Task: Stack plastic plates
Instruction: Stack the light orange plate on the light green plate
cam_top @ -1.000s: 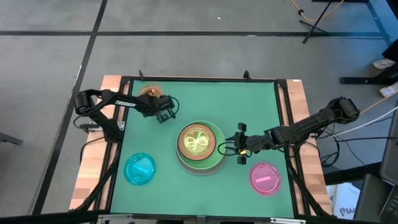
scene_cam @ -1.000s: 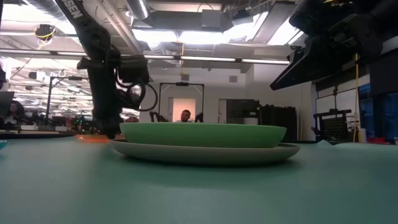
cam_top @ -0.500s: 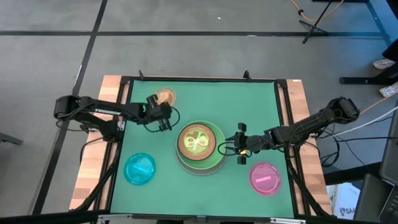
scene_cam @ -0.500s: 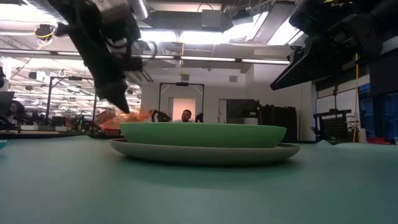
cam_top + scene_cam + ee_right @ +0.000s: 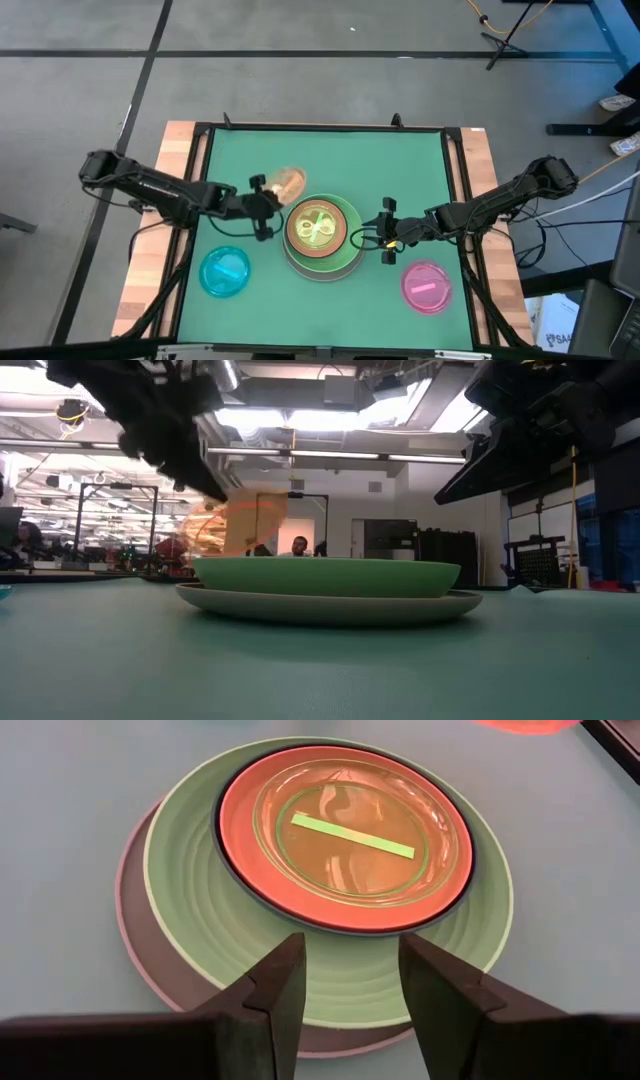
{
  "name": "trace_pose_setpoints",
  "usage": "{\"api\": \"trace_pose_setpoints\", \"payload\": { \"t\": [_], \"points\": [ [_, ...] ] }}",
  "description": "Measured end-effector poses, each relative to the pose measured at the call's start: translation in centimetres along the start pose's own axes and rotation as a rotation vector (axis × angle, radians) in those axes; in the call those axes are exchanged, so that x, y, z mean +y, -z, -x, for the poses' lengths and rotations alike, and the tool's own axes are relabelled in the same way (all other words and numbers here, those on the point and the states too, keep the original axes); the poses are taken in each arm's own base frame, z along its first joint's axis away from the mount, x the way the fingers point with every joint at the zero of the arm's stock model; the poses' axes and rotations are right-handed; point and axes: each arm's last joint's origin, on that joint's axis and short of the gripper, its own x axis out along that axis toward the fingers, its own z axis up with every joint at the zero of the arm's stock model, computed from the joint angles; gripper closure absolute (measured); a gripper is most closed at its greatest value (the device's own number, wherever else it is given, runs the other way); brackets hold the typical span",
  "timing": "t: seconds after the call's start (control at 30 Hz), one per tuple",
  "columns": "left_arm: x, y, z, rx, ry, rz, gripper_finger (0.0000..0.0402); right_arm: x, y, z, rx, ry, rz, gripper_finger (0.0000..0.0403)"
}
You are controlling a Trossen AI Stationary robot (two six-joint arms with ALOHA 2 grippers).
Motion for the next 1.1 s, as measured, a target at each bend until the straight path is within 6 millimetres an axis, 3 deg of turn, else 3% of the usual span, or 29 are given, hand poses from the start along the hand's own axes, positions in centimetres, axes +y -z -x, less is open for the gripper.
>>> {"api": "trace_pose_setpoints", "payload": {
  "t": [0.23, 0.43, 0.87, 1.1],
  "points": [
    [-2.7, -1.5, 1.3, -0.179, 0.211, 0.003, 0.04, 0.0, 0.0, 0.0, 0.0, 0.0, -0.009, 0.0251],
    [-4.3, -2.2, 2.1, -0.292, 0.277, -0.036, 0.04, 0.0, 0.0, 0.0, -0.001, 0.0, -0.01, 0.0251],
    [-6.5, -1.1, -1.4, -0.205, 0.267, -0.111, 0.0399, 0.0, 0.0, 0.0, -0.003, -0.001, -0.01, 0.0251],
    [-6.7, -0.9, -1.8, -0.194, 0.26, -0.119, 0.0387, 0.0, 0.0, 0.0, -0.001, -0.011, -0.049, 0.0251]
  ]
}}
